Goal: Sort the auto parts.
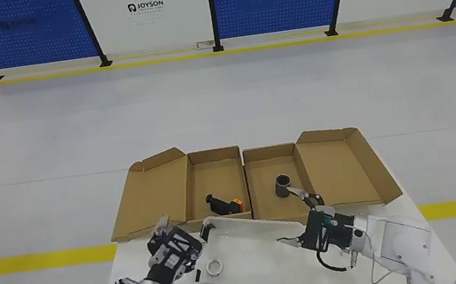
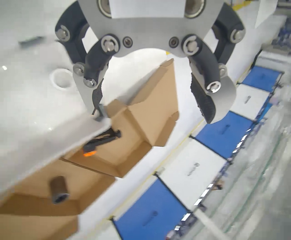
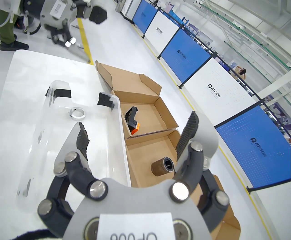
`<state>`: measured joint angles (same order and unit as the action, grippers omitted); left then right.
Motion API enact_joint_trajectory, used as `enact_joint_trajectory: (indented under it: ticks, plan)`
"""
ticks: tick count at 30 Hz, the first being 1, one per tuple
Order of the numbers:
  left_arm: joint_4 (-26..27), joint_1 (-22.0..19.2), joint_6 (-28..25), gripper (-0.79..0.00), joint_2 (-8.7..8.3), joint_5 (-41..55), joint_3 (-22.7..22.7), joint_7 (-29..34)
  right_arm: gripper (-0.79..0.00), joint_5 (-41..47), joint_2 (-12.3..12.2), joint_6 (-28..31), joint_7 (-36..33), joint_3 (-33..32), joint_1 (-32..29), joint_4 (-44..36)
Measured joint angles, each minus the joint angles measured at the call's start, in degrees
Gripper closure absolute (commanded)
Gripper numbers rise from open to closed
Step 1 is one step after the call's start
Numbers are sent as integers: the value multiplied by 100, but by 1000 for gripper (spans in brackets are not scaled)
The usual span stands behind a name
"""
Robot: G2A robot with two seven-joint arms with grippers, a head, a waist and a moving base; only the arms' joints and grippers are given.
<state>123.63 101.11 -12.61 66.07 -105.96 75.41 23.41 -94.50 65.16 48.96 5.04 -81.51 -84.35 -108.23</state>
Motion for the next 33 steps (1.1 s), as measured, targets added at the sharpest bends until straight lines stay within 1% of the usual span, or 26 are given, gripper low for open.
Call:
enact_joint_trajectory:
  ticks: [1,2,5,7,9,10,16,18,19,21,22,25,26,27,29,31,32,33]
  plan:
    - [-39,-161,-272,-785,15,325,-69,262,-785,0,0,0,0,0,0,0]
    - [-90,-273,-432,-785,29,610,-113,442,-785,0,0,0,0,0,0,0]
    - [-286,-645,-795,-785,72,1767,-100,1072,-785,0,0,0,0,0,0,0]
    - [-387,-878,-789,-785,92,2476,20,1459,-785,0,0,0,0,0,0,0]
    - [-414,-987,-575,-785,101,2841,127,1655,-785,0,0,0,0,0,0,0]
    - [-414,-1001,-506,-785,103,2898,147,1686,-785,0,0,0,0,0,0,0]
    - [-412,-992,-526,-785,102,2868,144,1670,-785,0,0,0,0,0,0,0]
    - [-439,-960,-409,-785,95,2709,163,1605,-785,0,0,0,0,0,0,0]
    - [-454,-902,-316,-785,90,2442,120,1596,-785,0,0,0,0,0,0,0]
    - [-444,-850,-308,-785,84,2032,-1,1753,-785,0,0,0,0,0,0,0]
    - [-425,-850,-408,-785,82,1867,-110,1915,-785,0,0,0,0,0,0,0]
    - [-427,-958,-703,-779,97,1964,-395,2328,-785,0,0,0,0,0,0,0]
    - [-437,-1012,-815,-757,107,2123,-482,2438,-785,0,0,0,0,0,0,0]
    - [-438,-1078,-927,-711,115,2305,-555,2512,-785,0,0,0,0,0,0,0]
    - [-465,-1237,-1053,-680,131,2601,-674,2652,-785,0,0,0,0,0,0,0]
    - [-539,-1408,-950,-600,156,2569,-830,2819,-785,0,0,0,0,0,0,0]
    - [-591,-1486,-883,-573,172,2557,-914,2886,-785,0,0,0,0,0,0,0]
    - [-650,-1573,-821,-576,188,2556,-1001,2960,-785,0,0,0,0,0,0,0]
